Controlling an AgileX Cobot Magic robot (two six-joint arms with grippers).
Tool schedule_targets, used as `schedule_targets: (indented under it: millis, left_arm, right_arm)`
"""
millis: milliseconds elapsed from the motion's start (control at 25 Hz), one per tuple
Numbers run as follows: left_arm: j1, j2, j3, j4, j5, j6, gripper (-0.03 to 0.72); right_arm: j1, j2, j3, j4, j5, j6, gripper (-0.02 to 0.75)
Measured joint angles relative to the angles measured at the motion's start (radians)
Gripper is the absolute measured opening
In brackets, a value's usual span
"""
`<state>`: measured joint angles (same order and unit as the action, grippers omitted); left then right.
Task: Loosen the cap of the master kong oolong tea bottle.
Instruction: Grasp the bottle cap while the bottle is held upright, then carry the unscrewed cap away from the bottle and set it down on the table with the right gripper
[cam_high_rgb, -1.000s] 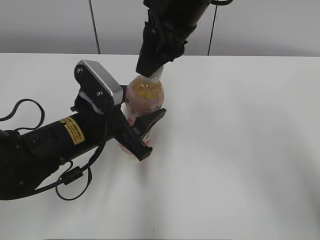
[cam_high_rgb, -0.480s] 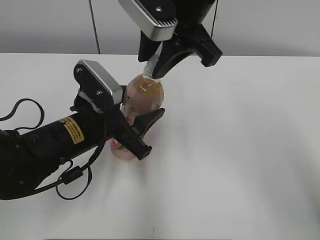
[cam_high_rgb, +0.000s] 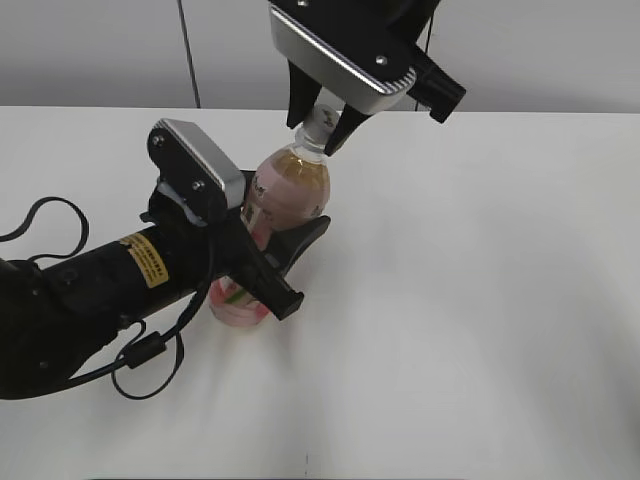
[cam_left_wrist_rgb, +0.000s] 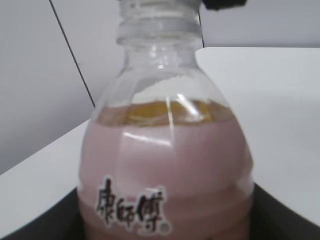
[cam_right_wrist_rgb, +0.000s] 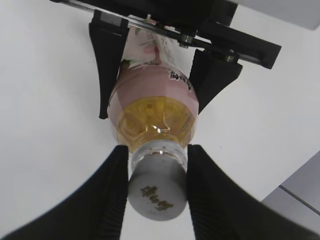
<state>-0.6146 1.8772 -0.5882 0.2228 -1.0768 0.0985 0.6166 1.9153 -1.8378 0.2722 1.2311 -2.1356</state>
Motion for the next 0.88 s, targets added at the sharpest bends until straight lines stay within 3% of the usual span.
schedule_targets:
  millis: [520,880]
  left_arm:
    - [-0.001,0.0,0.0,0.033,-0.051,0.003,0.428]
    - [-0.001,0.004,0.0,0.036,-0.052,0.003,0.428]
  right_arm:
    - [0.0,-0.054,-0.004,-0.073,-0.007,0.039,0.271]
    - [-0.005,-0.073,-0.001,-0.239,-0.007,0.552,0.271]
